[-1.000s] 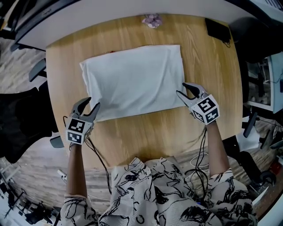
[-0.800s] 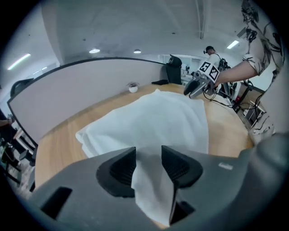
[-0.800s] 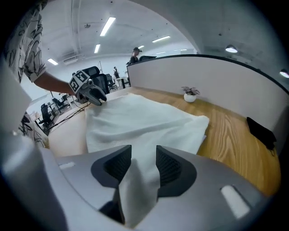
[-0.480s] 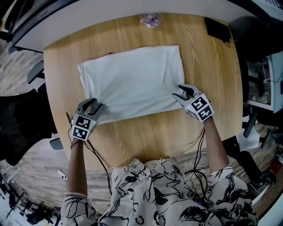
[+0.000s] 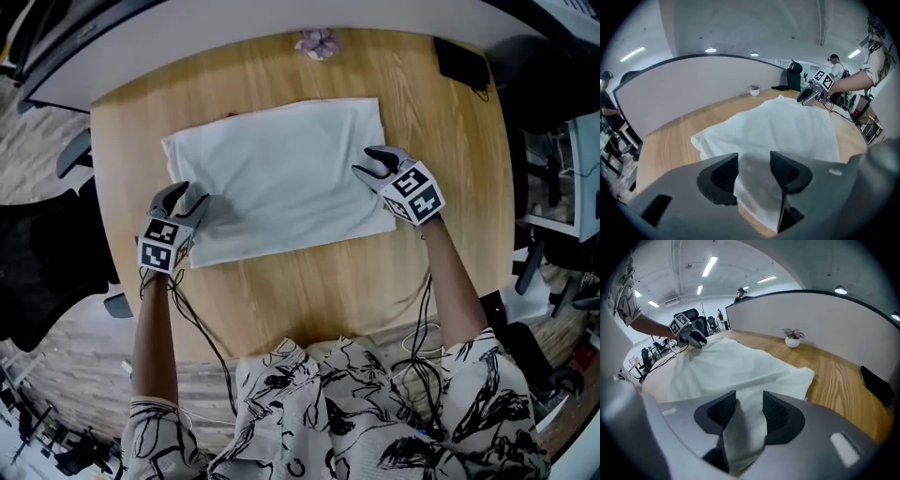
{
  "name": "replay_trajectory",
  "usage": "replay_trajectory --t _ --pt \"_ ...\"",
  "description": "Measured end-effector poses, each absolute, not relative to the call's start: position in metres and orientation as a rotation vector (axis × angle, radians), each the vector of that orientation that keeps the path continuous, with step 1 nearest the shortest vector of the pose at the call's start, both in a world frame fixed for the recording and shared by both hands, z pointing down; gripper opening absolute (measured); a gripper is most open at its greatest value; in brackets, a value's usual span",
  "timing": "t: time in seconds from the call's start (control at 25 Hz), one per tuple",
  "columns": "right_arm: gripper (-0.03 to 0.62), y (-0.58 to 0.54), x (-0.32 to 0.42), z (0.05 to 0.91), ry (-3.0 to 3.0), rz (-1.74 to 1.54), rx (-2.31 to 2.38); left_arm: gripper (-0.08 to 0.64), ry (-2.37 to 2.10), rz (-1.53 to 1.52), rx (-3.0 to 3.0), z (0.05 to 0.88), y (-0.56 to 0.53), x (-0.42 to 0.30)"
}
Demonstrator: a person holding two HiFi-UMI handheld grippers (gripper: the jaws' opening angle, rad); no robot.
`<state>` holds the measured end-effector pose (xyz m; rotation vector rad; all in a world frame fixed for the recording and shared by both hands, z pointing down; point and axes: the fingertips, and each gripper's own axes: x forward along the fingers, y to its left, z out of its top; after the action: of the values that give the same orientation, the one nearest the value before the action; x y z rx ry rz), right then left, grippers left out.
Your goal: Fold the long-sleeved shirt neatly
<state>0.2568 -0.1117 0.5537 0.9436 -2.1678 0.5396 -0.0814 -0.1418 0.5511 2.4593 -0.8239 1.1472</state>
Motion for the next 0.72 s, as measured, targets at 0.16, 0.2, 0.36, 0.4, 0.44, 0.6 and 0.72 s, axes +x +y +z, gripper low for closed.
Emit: replay_trajectory --t 0.16,0.2,0.36,0.4,0.44,0.6,0.72 --pt "0.219 -0.112 0.271 0.572 -2.164 0.639 0.937 0.23 -0.802 1.116 2.393 0.568 -0.145 -0.092" --pt "0.224 -0.112 0.273 0.572 -2.177 0.662 0.943 0.233 -0.801 1.104 2.387 0.568 -0.145 -0.092" --pt "0.227 -0.115 0.274 0.552 -2.257 0.664 0.994 0.244 -0.852 1.065 2.424 0.549 -0.144 -0.089" --pt "0.227 -0.118 0.276 0.537 -2.308 0.663 1.046 0.245 -0.894 1.0 2.435 0.535 -0.145 -0.09" --pt "0.227 -0.121 0.279 0.518 -2.367 0.662 1.114 0.239 -0.948 0.918 2.444 0.519 -0.144 -0.092" --pt "0.16 -0.111 0.298 0.439 -2.546 0.556 1.36 0.17 -1.229 0.595 2.506 0.44 -0.128 -0.113" --pt "0.029 -0.086 0.313 0.393 -2.591 0.465 1.504 0.084 -1.397 0.44 2.523 0.393 -0.099 -0.128"
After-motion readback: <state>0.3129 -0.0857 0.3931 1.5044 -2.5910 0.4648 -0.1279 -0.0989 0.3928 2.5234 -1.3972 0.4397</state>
